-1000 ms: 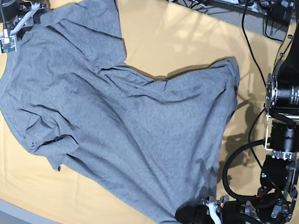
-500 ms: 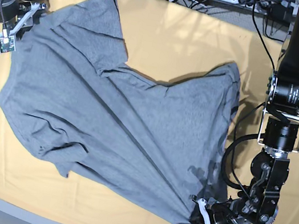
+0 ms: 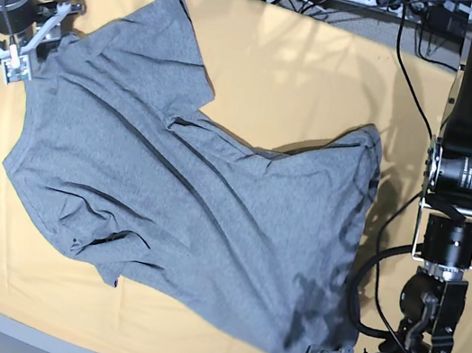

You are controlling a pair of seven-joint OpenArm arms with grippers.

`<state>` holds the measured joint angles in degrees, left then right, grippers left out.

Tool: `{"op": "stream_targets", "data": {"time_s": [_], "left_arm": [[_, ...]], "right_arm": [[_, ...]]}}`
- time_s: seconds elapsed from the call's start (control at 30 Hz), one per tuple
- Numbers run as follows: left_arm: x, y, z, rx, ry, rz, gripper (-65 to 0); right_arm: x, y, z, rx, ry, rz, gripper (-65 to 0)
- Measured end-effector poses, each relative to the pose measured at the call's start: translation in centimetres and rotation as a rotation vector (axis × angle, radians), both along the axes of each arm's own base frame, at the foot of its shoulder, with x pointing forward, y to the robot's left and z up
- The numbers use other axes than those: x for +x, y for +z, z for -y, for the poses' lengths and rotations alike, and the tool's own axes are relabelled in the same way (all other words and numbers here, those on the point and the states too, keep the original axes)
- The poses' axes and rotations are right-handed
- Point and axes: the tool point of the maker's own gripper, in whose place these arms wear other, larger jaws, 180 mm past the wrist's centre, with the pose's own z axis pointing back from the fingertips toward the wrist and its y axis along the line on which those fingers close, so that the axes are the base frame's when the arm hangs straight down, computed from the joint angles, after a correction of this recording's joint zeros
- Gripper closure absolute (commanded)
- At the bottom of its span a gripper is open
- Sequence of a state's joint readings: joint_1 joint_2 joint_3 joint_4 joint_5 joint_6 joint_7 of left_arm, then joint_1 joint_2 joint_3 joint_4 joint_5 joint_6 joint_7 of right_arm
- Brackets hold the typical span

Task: Layout the t-shirt on the table in an organized manner, then fold the t-shirt properly
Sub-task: 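Pull the hem corner outward with the left gripper, then grasp the shirt shoulder edge near the right gripper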

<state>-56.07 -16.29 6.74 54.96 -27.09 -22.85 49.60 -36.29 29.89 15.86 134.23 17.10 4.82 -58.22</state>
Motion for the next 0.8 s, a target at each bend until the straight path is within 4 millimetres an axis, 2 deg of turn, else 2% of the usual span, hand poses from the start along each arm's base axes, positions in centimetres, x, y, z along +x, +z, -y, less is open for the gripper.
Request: {"op": "stream_targets", "data": {"time_s": [0.1, 0.2, 0.3, 0.4, 0.7, 0.77, 0.8], "left_arm": [[-0.9, -0.7, 0.8, 0.020, -0.067, -0.037, -49.6], [-1.0, -1.2, 0.7, 0.020, -0.064, -0.050, -49.6], [-1.6, -2.0, 0.6, 0.026, -0.069, -0.096, -49.6], [-2.1, -2.3, 0.4, 0.004, -0.079, -0.133, -49.6], [-2.4, -1.8, -3.5, 0.002, -0.026, -0.133, -49.6], [-2.5, -1.6, -4.0, -0.004, -0.020, -0.132, -49.6], [-2.5, -1.5, -4.2, -0.012, -0.019, -0.132, -49.6]], "right_arm": [[-0.4, -0.9, -2.3, 0.106, 0.016, -0.005, -33.3], [-0.2, -1.0, -2.9, 0.148, -0.021, 0.016, -33.8], [0.5, -0.7, -2.8, 0.165, -0.080, 0.059, -38.2], [0.2, -1.1, -3.5, 0.216, -0.131, 0.070, -38.2], [-0.2, -2.0, -6.1, 0.359, -0.223, 0.096, -38.1], [0.1, -1.8, -7.0, 0.365, -0.167, 0.115, -36.5], [0.4, -1.6, -7.5, 0.366, -0.132, 0.125, -32.7]]}}
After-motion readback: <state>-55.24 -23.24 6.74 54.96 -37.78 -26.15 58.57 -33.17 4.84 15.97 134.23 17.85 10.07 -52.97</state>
